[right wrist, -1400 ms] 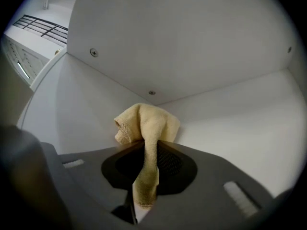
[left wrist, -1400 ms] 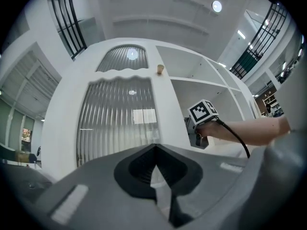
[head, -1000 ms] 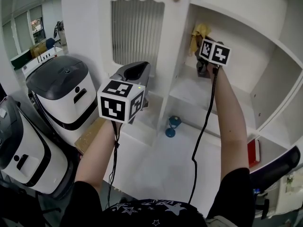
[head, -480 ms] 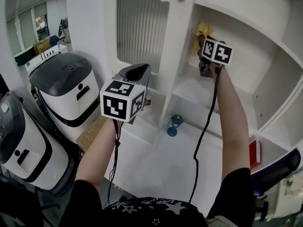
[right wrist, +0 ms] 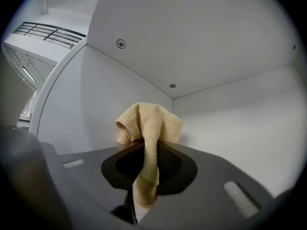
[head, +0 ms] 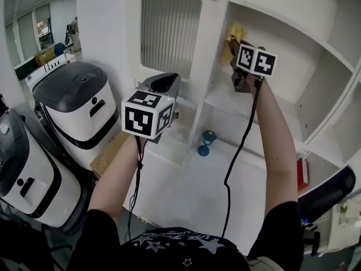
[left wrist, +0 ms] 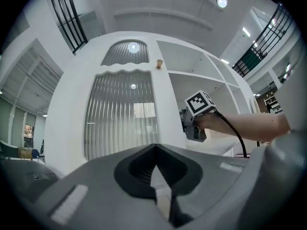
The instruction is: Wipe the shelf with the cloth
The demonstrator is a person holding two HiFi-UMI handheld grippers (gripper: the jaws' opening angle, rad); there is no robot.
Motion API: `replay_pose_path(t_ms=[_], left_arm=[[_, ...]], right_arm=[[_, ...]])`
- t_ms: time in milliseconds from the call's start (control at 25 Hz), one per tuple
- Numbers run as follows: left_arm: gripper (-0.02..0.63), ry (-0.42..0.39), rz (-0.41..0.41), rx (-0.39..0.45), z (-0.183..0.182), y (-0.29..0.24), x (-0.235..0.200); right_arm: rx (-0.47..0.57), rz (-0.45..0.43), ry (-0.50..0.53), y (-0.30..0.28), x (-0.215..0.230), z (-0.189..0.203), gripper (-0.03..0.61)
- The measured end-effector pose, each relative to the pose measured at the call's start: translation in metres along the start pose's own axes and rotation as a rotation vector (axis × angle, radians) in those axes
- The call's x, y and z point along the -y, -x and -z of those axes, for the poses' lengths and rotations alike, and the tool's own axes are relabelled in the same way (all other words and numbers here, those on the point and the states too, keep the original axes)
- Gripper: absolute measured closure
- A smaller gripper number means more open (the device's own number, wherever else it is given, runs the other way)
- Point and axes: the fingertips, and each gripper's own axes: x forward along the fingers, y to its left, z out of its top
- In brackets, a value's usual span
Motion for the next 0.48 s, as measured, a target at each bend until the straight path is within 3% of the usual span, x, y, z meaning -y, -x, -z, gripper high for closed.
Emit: replay_pose_path(t_ms=[480], left_arm=[[0.612,-0.007,0.052,-0.009,0.005,0.008,0.013]], right_arm=[[0.004,-0.11,-0.023,0.046,-0.047,-0.001,0.497]])
